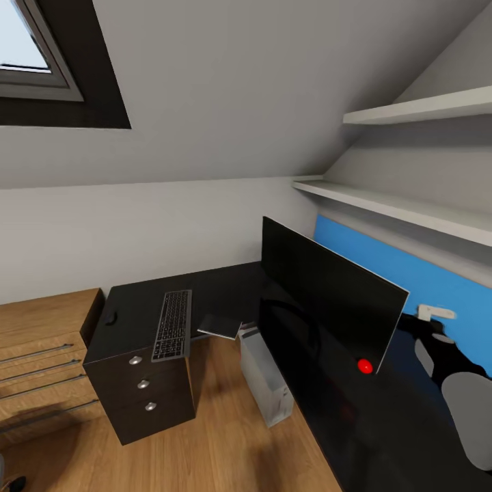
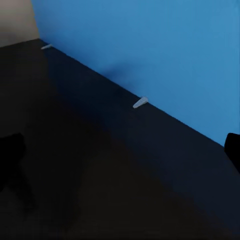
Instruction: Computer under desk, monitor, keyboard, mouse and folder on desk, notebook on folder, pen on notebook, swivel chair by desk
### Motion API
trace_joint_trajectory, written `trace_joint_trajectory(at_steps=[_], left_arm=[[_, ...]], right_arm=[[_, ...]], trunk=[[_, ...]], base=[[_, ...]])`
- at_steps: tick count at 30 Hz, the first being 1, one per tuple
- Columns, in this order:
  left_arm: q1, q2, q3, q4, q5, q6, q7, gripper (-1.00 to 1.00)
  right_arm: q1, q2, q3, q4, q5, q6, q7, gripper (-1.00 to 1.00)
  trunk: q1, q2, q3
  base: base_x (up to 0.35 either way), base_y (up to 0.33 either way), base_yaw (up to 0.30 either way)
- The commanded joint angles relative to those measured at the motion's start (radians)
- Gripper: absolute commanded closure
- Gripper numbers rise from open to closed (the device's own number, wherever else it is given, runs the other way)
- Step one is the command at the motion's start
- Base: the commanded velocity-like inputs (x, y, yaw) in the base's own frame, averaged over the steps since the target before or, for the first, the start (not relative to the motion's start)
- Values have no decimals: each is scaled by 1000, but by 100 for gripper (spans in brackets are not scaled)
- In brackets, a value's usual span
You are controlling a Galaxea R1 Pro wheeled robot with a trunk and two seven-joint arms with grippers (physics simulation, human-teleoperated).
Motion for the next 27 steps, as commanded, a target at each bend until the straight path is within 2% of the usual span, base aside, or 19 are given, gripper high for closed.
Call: trace_joint_trajectory(at_steps=[1, 3, 4, 6, 8, 9, 16, 17, 19, 25, 27], left_arm=[[-1, 1, -8, 0, 10, -6, 7, -100], [-1, 1, -8, 0, 10, -6, 7, -100], [-1, 1, -8, 0, 10, -6, 7, -100], [-1, 1, -8, 0, 10, -6, 7, -100], [-1, 1, -8, 2, 10, -6, 7, -100], [-1, 1, -7, 5, 10, -6, 7, -100], [-1, 1, -6, 12, 10, -6, 7, -100], [-1, 1, -6, 12, 10, -6, 7, -100], [-1, 2, -6, 12, 10, -6, 7, -100], [-1, 2, -6, 12, 10, -6, 7, -100], [-1, 3, -6, 12, 10, -6, 7, -100]], right_arm=[[-1, 1, -8, 3, 17, -8, 17, -100], [-1, 2, -9, 8, 50, -16, 88, -100], [-1, 2, -9, 28, 88, -22, 192, -100], [-1, 4, -8, 41, 110, -23, 215, -100], [0, 5, -9, 50, 165, -41, 291, -100], [1, 5, -9, 52, 170, -49, 305, -100], [4, 6, -8, 72, 189, -67, 361, -100], [6, 20, -4, 85, 222, -68, 389, -100], [6, 50, -1, 88, 264, -67, 403, -100], [7, 86, 0, 89, 291, -63, 401, -100], [7, 113, -1, 91, 296, -64, 379, -100]], trunk=[[1, -2, -2], [1, -2, -2], [1, -2, -2], [1, -2, -2], [1, -2, -2], [1, -2, -2], [1, -2, -2], [1, -2, -2], [1, -2, -2], [1, -2, -2], [1, -2, -2]], base=[[0, 0, 0], [0, 0, 0], [0, 0, 0], [0, 0, 0], [0, 0, 0], [0, 0, 0], [0, 0, 0], [0, 0, 0], [0, 0, 0], [0, 0, 40], [0, 0, 192]])
